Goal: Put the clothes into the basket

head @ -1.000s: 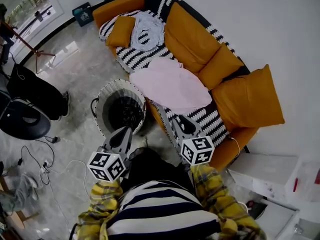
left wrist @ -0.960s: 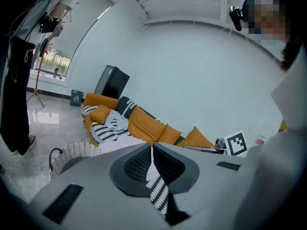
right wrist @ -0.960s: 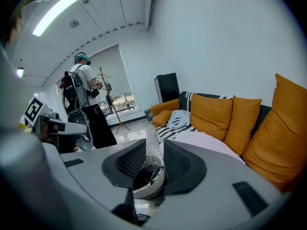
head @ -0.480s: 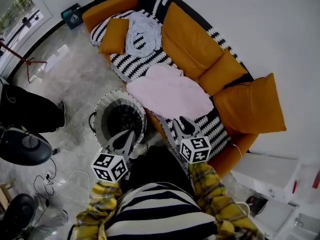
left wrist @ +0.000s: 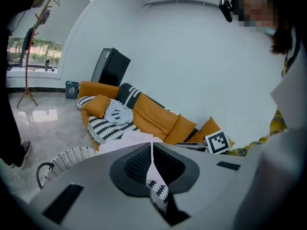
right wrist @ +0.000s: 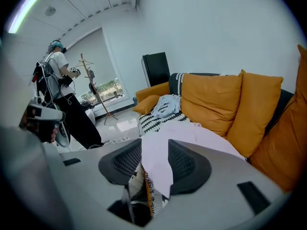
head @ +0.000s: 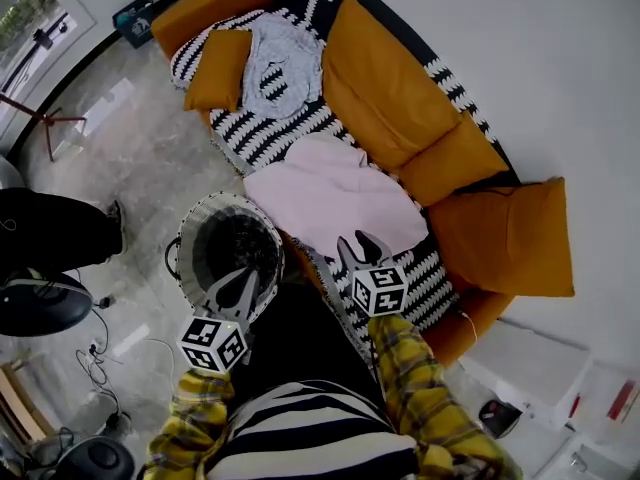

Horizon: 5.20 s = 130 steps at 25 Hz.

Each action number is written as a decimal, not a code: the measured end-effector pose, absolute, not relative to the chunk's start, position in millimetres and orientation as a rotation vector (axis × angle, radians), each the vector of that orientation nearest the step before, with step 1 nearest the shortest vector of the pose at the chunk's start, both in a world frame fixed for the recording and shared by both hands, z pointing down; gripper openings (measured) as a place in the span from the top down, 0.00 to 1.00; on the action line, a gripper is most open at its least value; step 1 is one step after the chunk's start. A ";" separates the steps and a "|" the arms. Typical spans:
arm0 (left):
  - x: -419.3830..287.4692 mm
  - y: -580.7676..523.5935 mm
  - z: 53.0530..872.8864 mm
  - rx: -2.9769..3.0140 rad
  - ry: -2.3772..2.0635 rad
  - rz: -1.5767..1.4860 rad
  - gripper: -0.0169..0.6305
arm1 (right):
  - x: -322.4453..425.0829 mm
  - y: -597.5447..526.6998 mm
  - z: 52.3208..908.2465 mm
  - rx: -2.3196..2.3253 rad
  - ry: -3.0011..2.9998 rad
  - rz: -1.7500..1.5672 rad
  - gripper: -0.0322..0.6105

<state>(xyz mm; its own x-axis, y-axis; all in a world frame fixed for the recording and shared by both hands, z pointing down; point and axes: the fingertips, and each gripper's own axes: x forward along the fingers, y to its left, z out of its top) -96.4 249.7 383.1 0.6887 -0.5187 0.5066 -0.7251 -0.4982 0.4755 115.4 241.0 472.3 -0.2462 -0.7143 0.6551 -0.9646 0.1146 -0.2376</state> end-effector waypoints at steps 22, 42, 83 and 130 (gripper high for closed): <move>-62.1 210.1 453.3 2.022 -1.065 0.622 0.94 | 190.5 179.7 665.9 1.415 -1.692 1.099 0.40; -67.9 214.9 457.0 1.960 -1.149 0.572 0.94 | 188.0 188.4 692.1 1.345 -1.608 1.091 0.83; -170.1 223.0 321.9 2.190 -1.346 0.263 0.93 | 88.4 128.6 240.8 1.513 -2.383 0.492 0.83; -282.1 298.7 306.1 1.894 -1.747 0.156 0.93 | -170.7 240.1 370.0 0.406 -2.529 0.492 0.82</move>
